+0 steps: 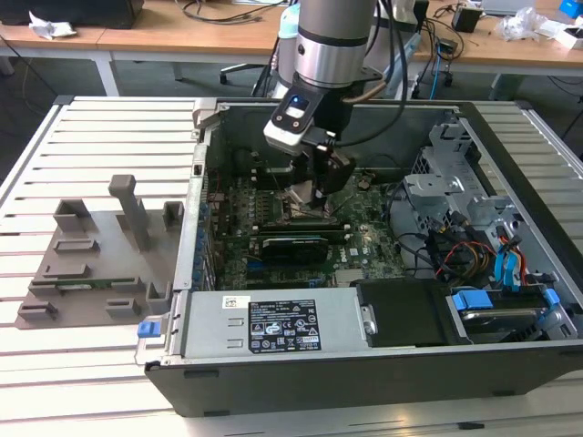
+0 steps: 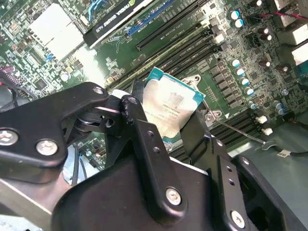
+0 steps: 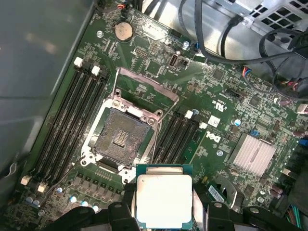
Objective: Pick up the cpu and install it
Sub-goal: 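Place the cpu into insertion slot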
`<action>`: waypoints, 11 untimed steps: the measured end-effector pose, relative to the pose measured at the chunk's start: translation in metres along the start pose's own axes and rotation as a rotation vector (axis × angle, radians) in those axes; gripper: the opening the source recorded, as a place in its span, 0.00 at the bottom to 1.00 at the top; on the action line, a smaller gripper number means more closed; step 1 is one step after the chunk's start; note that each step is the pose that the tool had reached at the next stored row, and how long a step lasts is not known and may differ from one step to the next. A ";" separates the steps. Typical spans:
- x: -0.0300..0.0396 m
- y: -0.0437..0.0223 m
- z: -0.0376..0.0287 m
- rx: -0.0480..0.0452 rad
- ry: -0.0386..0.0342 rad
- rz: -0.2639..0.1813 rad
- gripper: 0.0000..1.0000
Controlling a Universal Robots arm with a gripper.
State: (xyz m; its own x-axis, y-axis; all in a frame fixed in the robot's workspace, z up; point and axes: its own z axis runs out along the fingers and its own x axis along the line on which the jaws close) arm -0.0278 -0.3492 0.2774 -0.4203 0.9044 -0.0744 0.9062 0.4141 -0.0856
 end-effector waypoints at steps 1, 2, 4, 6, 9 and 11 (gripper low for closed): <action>0.0000 0.0000 0.0000 0.0008 -0.0004 0.006 0.55; 0.0000 0.0000 0.0001 0.0016 -0.0006 0.012 0.55; 0.0000 0.0000 0.0001 0.0031 -0.0010 0.024 0.55; 0.0000 0.0000 0.0002 0.0051 -0.0015 0.039 0.55; 0.0000 0.0000 0.0004 0.0081 -0.0023 0.061 0.55; 0.0000 0.0000 0.0005 0.0101 -0.0030 0.077 0.55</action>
State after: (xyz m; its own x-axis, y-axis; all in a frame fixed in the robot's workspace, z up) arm -0.0278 -0.3492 0.2770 -0.3492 0.9333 -0.0841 0.9354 0.3420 -0.0896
